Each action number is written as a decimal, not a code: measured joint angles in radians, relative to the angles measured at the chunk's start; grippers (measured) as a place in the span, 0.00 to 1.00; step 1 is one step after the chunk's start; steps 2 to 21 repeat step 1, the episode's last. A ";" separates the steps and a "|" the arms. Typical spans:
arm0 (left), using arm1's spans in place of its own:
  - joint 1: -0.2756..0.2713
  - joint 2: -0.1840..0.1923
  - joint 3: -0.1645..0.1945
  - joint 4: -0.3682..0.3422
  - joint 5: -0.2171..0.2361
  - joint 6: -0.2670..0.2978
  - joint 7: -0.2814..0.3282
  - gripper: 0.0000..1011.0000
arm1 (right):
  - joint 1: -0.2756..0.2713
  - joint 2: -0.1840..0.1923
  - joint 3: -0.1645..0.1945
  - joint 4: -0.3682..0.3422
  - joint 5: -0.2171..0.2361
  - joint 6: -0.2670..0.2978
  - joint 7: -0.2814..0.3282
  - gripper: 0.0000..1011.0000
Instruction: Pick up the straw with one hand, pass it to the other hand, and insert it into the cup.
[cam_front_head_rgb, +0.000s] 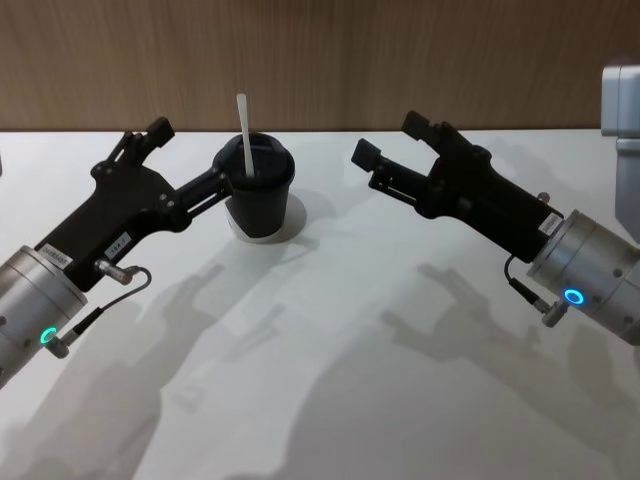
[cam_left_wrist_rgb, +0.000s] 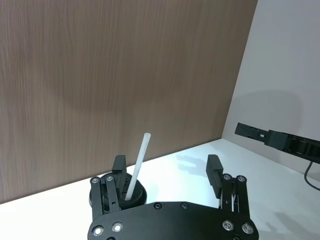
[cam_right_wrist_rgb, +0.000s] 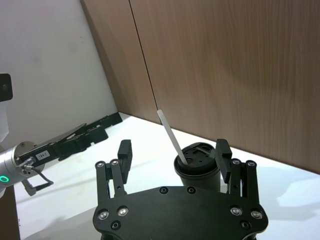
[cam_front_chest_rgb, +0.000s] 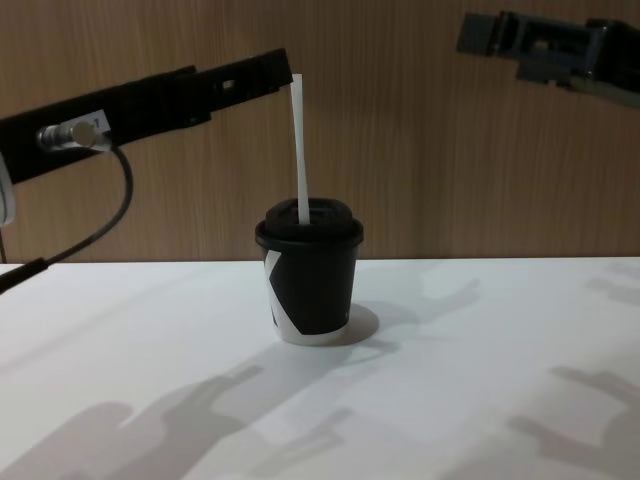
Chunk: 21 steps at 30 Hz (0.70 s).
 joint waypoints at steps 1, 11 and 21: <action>0.000 0.000 0.000 0.000 0.000 0.000 0.000 0.99 | 0.000 0.000 0.000 -0.001 0.000 0.000 -0.001 0.99; 0.000 0.000 0.000 0.000 0.000 0.000 0.000 0.99 | 0.000 0.000 0.000 -0.001 0.000 0.000 -0.001 0.99; 0.000 0.000 0.000 0.000 0.000 0.000 0.000 0.99 | 0.000 0.000 0.000 -0.001 0.000 0.000 -0.001 0.99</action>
